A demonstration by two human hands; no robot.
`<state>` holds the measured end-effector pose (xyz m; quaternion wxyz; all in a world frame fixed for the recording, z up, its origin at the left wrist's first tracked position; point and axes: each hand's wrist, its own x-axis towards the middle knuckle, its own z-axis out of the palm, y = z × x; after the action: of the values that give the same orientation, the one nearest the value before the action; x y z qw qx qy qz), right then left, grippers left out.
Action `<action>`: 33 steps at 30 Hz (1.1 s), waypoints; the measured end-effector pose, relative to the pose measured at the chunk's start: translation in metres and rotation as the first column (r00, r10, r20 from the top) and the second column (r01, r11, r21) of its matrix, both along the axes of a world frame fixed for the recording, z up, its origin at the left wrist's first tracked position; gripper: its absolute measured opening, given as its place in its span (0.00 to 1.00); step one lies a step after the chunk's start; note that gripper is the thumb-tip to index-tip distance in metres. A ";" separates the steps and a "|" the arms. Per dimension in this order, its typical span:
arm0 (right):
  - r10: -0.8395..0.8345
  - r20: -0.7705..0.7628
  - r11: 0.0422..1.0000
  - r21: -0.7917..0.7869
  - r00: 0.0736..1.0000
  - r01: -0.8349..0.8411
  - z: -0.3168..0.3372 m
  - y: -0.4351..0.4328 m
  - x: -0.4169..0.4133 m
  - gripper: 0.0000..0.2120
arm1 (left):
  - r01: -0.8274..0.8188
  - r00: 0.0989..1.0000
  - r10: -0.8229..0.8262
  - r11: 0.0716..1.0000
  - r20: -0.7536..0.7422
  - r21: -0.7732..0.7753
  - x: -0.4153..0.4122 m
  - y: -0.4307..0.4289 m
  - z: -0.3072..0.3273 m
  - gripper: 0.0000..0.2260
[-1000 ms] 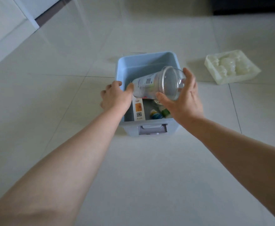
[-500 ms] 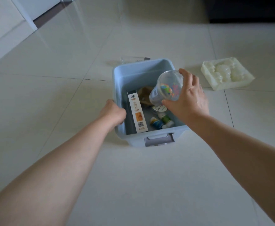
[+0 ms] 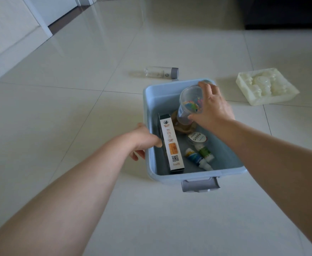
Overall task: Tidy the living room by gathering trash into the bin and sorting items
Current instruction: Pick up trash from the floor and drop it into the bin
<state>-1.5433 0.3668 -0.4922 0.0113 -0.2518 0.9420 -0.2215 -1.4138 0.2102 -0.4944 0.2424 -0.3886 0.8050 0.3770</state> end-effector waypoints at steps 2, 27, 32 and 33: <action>-0.009 0.014 1.000 0.008 1.000 0.009 -0.004 -0.003 -0.001 0.46 | -0.001 0.997 -0.004 0.997 -0.073 -0.075 -0.005 -0.002 0.000 0.25; 0.026 0.201 0.910 0.400 0.979 -0.106 -0.046 -0.038 -0.015 0.51 | -0.046 0.978 0.004 0.979 -0.207 -0.198 -0.024 -0.015 -0.029 0.17; 0.002 0.204 0.934 0.351 0.979 -0.075 -0.044 -0.029 -0.017 0.58 | -0.098 0.974 0.051 0.973 -0.222 -0.208 -0.025 -0.011 -0.030 0.19; 0.009 0.192 0.939 0.335 0.981 -0.074 -0.044 -0.026 -0.016 0.58 | -0.108 0.972 0.057 0.970 -0.229 -0.218 -0.025 -0.010 -0.028 0.20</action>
<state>-1.5595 0.3408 -0.5367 0.1482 -0.2439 0.9553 -0.0776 -1.4389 0.2005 -0.5225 0.0891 -0.4029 0.8481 0.3323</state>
